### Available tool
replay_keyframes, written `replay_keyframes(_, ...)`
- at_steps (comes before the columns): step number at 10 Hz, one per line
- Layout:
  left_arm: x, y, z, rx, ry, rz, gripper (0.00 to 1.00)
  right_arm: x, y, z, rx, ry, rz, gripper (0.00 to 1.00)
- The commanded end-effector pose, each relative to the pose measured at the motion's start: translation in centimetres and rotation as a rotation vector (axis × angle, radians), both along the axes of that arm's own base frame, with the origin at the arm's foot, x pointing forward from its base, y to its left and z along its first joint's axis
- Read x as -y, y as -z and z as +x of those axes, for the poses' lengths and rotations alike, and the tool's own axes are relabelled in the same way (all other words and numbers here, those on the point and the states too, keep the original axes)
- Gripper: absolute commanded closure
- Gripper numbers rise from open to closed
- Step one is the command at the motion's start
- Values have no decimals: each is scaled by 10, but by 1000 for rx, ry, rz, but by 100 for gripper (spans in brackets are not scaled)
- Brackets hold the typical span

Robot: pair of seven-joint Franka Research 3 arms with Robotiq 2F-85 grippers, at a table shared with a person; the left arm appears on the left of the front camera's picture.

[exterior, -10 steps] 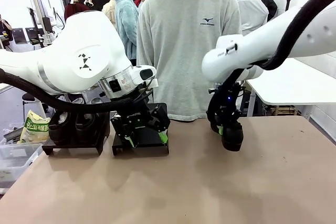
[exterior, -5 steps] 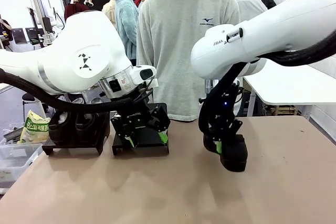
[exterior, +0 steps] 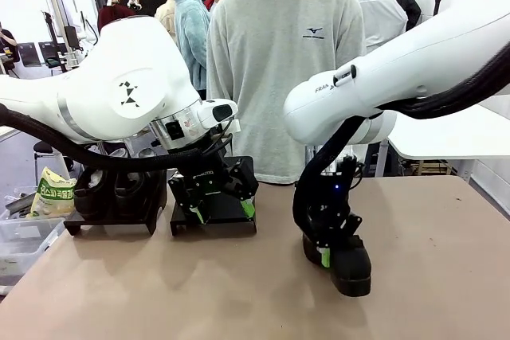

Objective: Organize the shoes by placing them on the stand.
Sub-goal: Pick up one Shoe and place it in the middle of the table.

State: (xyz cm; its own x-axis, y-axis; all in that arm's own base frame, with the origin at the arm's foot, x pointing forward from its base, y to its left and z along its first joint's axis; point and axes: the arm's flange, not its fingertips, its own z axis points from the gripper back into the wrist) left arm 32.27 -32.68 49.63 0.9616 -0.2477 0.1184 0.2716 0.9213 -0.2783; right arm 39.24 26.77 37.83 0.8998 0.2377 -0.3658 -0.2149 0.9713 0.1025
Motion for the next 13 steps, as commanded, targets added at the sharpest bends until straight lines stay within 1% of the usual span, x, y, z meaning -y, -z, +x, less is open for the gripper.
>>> replay_keyframes(1,-2,-1,0,-13,4,-6,0,-4,10,15,-46,-19,52,100)
replay_keyframes(3,-2,-1,0,-13,4,-6,0,-8,14,19,-75,-40,75,100)
replay_keyframes(8,-2,-1,0,-13,4,-6,0,-9,12,20,-74,-42,96,2)
replay_keyframes(9,-2,-1,0,-13,4,-6,0,-9,12,20,-73,-43,95,0)
replay_keyframes(10,-2,-1,0,-13,4,-6,0,-8,8,19,-60,-44,100,0)
replay_keyframes(13,-2,-1,0,-13,4,-6,0,-1,-5,17,3,-37,105,0)
